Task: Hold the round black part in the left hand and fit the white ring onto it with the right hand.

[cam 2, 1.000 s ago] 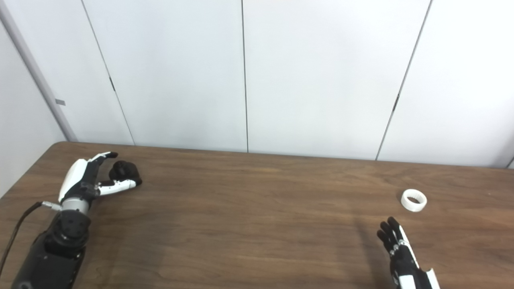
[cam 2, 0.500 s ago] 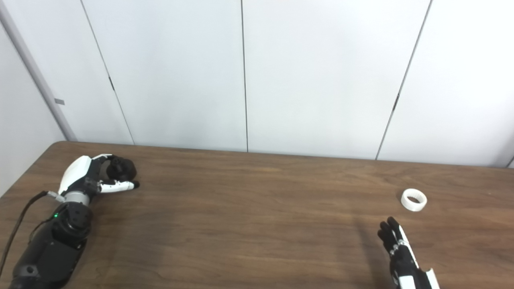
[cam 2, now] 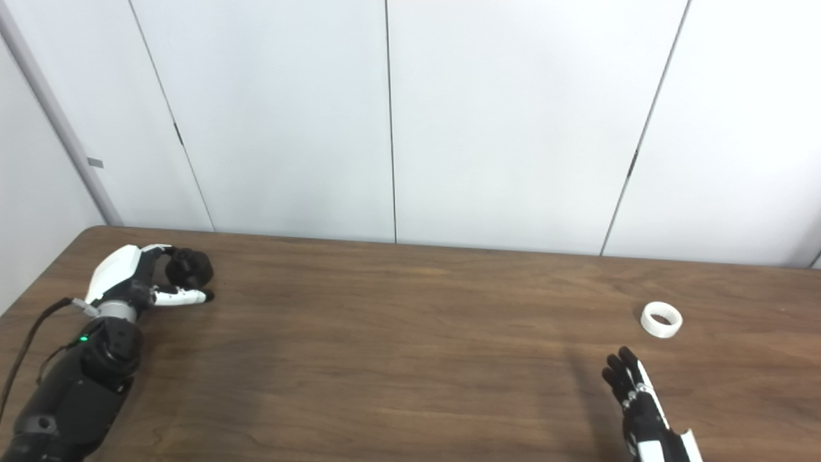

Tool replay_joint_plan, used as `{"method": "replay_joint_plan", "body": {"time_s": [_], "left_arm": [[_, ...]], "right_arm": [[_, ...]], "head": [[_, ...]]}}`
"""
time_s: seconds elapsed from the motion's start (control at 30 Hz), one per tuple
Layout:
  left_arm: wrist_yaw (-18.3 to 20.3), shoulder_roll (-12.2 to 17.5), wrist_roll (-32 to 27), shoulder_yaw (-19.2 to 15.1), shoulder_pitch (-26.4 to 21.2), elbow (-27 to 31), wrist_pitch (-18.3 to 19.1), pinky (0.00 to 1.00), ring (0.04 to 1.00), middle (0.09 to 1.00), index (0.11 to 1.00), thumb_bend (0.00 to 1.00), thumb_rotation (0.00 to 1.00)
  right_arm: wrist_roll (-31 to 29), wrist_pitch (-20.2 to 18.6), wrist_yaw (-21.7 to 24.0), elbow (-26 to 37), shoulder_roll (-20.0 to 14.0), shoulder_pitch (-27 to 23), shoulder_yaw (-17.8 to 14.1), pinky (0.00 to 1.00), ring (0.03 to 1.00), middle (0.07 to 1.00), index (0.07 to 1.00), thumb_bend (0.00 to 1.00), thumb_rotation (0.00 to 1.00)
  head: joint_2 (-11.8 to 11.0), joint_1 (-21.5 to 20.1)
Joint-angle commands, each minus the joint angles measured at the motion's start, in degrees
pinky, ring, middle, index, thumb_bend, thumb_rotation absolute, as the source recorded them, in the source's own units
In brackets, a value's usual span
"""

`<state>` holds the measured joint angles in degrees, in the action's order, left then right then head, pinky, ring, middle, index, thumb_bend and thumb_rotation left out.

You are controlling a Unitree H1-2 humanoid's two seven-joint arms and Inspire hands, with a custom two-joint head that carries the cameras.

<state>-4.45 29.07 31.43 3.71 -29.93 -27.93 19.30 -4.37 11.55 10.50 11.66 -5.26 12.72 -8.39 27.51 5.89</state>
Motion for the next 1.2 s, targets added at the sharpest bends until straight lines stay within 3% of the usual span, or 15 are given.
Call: {"method": "replay_joint_plan", "body": {"time_s": [0.0,1.17], "left_arm": [[-1.6,3.0,1.0,-0.3,-4.5,1.2,-0.8,1.00,0.996,0.934,0.822,0.88,0.28],[-1.3,2.3,-2.2,-2.6,-3.4,4.2,-0.4,1.00,0.995,0.928,0.829,0.90,0.28]], "right_arm": [[-1.0,0.3,0.1,-1.7,0.9,10.6,1.5,1.00,0.941,0.954,0.970,0.57,0.99],[-1.5,0.2,0.3,-2.0,0.5,10.6,1.3,1.00,0.948,0.962,0.979,0.59,0.99]], "head": [[0.0,0.1],[0.2,1.1]]}}
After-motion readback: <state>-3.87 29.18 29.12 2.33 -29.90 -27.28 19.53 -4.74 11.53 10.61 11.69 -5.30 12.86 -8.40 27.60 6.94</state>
